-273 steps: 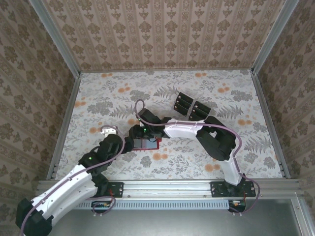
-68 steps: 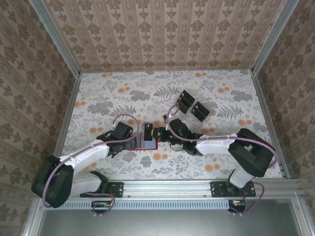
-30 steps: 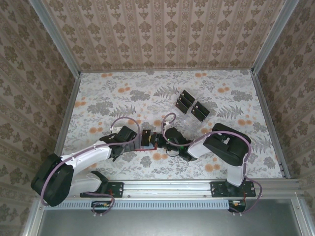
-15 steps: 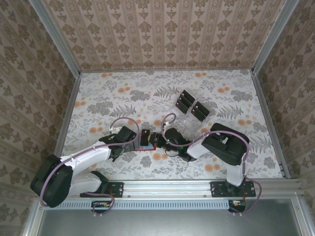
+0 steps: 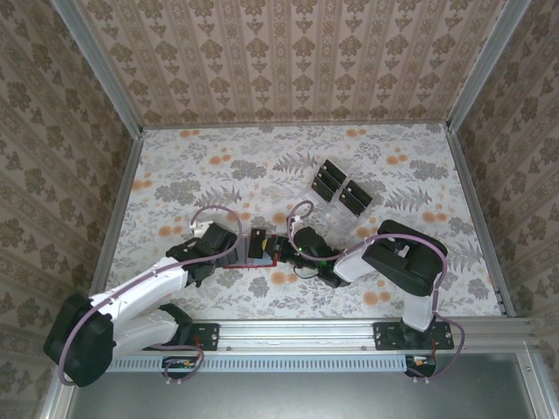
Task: Put the credit cards into the card holder
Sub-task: Insert the credit card into the card slot.
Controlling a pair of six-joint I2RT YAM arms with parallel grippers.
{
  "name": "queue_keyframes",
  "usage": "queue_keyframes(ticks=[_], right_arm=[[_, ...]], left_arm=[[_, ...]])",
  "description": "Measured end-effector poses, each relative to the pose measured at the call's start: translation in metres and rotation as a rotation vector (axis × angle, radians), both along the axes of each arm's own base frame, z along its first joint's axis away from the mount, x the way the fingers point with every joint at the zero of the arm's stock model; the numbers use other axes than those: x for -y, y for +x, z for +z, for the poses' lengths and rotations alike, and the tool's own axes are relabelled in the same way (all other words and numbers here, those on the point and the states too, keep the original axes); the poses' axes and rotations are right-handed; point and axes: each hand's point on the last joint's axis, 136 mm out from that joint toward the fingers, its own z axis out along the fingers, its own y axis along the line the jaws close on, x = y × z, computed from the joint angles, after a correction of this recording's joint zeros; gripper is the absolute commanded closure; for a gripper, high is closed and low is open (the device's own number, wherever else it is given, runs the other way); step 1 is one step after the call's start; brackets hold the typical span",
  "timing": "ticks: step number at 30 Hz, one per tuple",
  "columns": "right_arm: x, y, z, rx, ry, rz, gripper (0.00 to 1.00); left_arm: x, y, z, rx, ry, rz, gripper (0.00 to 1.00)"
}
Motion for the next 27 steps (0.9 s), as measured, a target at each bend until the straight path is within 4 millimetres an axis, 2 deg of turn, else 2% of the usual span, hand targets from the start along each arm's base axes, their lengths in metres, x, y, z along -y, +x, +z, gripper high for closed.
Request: queue_keyframes(ticks=[20,27], right_arm=[[-0.009,0.001,-0.016,-0.031,0.018,-0.004,1.0],[-0.012,-0.001,-0.013,-0.035,0.036,-0.001,1.0]], left_arm=[[0.001,-0.003,-0.01,-0.016,-0.004,-0.009,0.0],[-0.001,-0.005,-0.014,-0.026,0.003,-0.009,0.0]])
